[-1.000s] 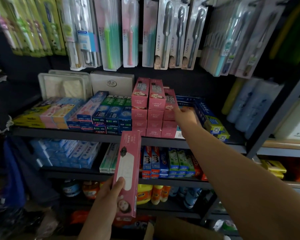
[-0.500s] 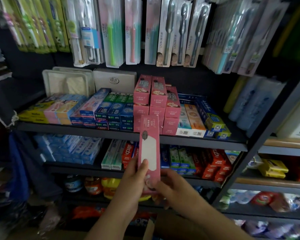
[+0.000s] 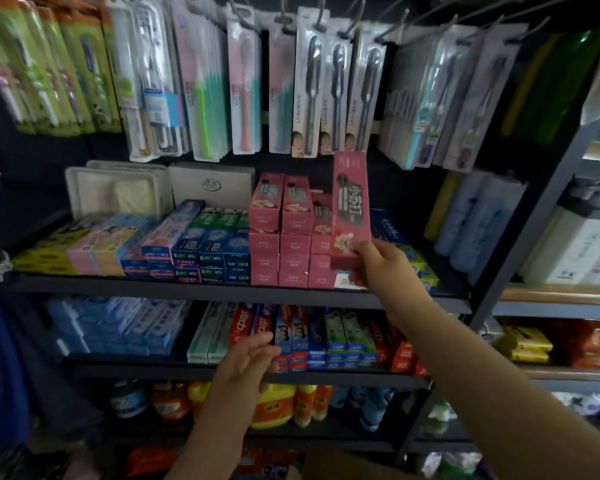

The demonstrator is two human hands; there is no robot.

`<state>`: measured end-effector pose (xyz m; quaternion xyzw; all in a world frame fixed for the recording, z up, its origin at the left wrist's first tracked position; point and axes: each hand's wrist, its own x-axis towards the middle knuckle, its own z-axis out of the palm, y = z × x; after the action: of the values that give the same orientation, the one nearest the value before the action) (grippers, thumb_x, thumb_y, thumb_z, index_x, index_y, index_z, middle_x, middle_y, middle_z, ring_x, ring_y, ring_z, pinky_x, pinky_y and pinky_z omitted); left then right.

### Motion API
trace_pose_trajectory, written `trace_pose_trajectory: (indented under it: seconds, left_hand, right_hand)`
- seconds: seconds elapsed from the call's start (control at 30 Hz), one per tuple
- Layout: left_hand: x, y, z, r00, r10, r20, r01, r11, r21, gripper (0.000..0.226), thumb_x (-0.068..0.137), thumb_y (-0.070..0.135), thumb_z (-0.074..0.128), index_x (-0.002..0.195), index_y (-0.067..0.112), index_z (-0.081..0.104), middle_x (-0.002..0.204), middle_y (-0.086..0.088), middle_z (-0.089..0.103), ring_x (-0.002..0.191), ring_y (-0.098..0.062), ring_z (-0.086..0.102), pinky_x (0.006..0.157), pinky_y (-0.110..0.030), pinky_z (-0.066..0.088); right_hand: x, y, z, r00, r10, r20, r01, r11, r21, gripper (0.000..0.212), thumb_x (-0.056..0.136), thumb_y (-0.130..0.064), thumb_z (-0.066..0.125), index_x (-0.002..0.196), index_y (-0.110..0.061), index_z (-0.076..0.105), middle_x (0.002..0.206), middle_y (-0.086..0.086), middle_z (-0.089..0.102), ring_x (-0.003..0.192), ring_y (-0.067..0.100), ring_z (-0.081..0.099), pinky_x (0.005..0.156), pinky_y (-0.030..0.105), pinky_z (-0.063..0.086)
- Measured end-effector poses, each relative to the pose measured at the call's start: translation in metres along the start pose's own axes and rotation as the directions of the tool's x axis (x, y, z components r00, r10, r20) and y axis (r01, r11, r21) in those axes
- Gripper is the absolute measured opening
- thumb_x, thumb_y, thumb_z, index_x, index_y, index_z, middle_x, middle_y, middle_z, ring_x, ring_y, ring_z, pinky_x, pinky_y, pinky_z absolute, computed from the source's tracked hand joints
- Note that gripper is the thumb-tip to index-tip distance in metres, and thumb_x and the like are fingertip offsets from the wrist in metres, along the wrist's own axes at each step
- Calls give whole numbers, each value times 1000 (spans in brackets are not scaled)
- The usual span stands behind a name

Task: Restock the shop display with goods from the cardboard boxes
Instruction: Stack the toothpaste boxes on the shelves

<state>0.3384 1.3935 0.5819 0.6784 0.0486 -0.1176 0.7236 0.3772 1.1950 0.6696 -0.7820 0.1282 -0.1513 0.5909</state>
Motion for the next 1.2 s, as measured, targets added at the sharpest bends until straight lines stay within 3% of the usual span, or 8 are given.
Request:
trace_pose_trajectory:
  seconds: [0.17, 0.33, 0.47, 0.6, 0.77, 0.93, 1.07, 1.2]
  left_hand:
    - [2, 0, -15, 999, -15, -32, 15, 1000, -5, 17, 98, 15, 48, 105, 21, 64, 98, -1, 69, 89, -22, 63, 68, -29, 46]
    - [5, 1, -27, 998, 4, -60, -5, 1000, -10, 16, 98, 14, 49, 102, 20, 64, 96, -3, 70, 84, -23, 64, 66, -30, 46]
    - [6, -1, -29, 998, 13, -58, -14, 1000, -2, 16, 98, 15, 49, 100, 22, 64, 97, -1, 70, 86, -23, 64, 70, -31, 46]
    - [7, -5, -26, 999, 9, -33, -10, 1000, -2, 16, 97, 14, 50, 102, 20, 64, 97, -2, 70, 85, -23, 64, 69, -31, 46]
    - [14, -18, -18, 1000, 29, 10, -30, 997, 73, 15, 97, 19, 50, 99, 24, 65, 94, 1, 70, 85, -19, 65, 72, -30, 48]
    - [19, -74, -10, 998, -50, 44, 45, 994, 99, 13, 95, 20, 55, 96, 24, 68, 95, -5, 71, 85, -22, 66, 85, -41, 51]
    - [15, -143, 3, 981, -193, 27, 188, 974, 126, 16, 96, 11, 50, 94, 17, 65, 92, -9, 69, 81, -23, 63, 79, -40, 49]
    - [9, -222, 11, 937, -351, 3, 342, 916, 210, 17, 96, 14, 53, 89, 22, 66, 91, -8, 69, 86, -28, 64, 79, -41, 49]
  right_hand:
    - [65, -17, 15, 994, 107, -28, -105, 991, 84, 27, 95, -29, 55, 76, -11, 61, 70, 6, 63, 55, 16, 54, 60, 29, 50]
    - [101, -14, 32, 986, 148, -78, -149, 989, -7, 33, 92, -32, 52, 66, -12, 57, 72, 9, 65, 65, 22, 61, 83, 42, 54]
    - [109, -13, 33, 984, 95, -148, -109, 990, -90, 33, 90, -26, 48, 60, -13, 54, 68, 6, 57, 69, 24, 54, 71, 36, 48]
    - [112, -5, 32, 991, 75, -113, -87, 991, -103, 24, 88, -20, 49, 75, -11, 67, 75, 12, 63, 70, 24, 55, 67, 38, 52]
    - [72, 15, 23, 991, -31, -134, 17, 995, -102, 15, 93, -22, 47, 88, -22, 60, 71, -2, 58, 68, 18, 53, 64, 32, 43]
    - [-11, 99, -1, 998, -14, -56, 12, 999, -29, 16, 97, -25, 53, 110, -27, 62, 82, -5, 64, 66, 7, 58, 60, 23, 48]
    - [-71, 210, -14, 971, 229, -67, -233, 971, -53, 13, 95, -20, 57, 100, -31, 61, 78, -3, 65, 64, 3, 59, 63, 26, 48]
    - [-133, 314, -21, 879, 465, -106, -475, 873, -111, 9, 94, -16, 58, 99, -22, 63, 76, -6, 63, 62, -1, 58, 58, 10, 44]
